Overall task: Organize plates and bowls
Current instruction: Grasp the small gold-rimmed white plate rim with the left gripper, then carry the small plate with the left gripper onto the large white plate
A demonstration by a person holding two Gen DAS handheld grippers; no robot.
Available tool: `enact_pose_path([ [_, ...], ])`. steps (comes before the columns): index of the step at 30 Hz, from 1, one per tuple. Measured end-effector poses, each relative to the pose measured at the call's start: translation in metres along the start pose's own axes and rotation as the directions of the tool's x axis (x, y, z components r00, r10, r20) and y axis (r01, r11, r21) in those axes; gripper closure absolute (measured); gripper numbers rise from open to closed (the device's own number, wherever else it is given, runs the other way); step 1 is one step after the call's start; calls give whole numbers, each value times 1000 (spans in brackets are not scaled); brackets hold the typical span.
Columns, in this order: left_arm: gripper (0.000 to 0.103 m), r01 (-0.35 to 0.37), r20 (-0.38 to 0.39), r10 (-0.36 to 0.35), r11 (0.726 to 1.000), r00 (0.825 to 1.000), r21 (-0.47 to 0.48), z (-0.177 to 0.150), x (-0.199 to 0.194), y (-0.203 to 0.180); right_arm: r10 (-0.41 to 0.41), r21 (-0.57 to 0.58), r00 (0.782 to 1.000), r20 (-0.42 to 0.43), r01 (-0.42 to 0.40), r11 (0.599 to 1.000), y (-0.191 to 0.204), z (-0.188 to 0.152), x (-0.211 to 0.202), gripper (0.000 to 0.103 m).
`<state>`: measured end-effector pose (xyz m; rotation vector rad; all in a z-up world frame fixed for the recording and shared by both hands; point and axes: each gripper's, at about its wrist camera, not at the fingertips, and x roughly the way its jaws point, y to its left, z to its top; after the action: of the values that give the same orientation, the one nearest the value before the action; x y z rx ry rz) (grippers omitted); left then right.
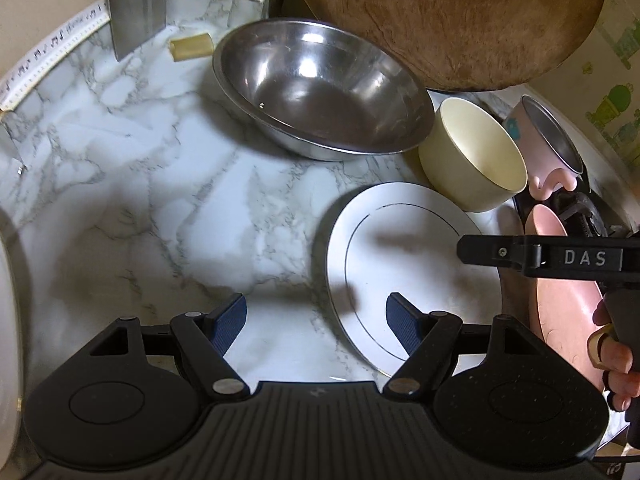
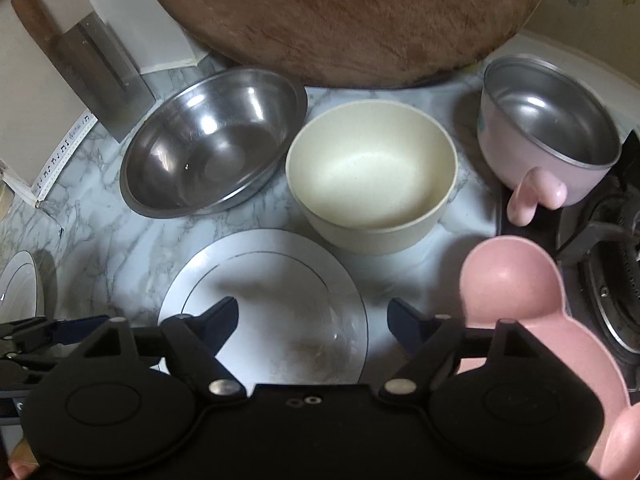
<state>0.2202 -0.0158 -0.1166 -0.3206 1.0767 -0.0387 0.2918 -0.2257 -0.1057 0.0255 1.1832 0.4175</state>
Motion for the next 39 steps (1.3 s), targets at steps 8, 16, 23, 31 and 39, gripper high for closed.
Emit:
enact_pose_path([
  [8, 30, 45, -11, -45, 999, 999, -22, 2, 9, -3, 14, 1, 999, -34, -14, 1000, -6, 4, 9, 44],
  [16, 69, 102, -26, -104, 992, 994, -76, 5, 14, 1, 13, 15, 999, -48, -12, 1000, -16, 4, 11, 58],
  [23, 81, 85, -12, -86, 993, 996, -84, 1, 13, 0, -12, -2, 999, -42, 12, 1000, -15, 0, 12, 70],
  [31, 82, 55, 20, -54, 997, 998, -59, -6, 3, 8, -35, -23, 999, -27, 34, 999, -5, -4, 11, 82],
  [39, 82, 27, 72, -23, 998, 997, -58, -10, -23, 26, -30, -69, 1000, -9, 29, 997, 23, -10, 7, 83],
])
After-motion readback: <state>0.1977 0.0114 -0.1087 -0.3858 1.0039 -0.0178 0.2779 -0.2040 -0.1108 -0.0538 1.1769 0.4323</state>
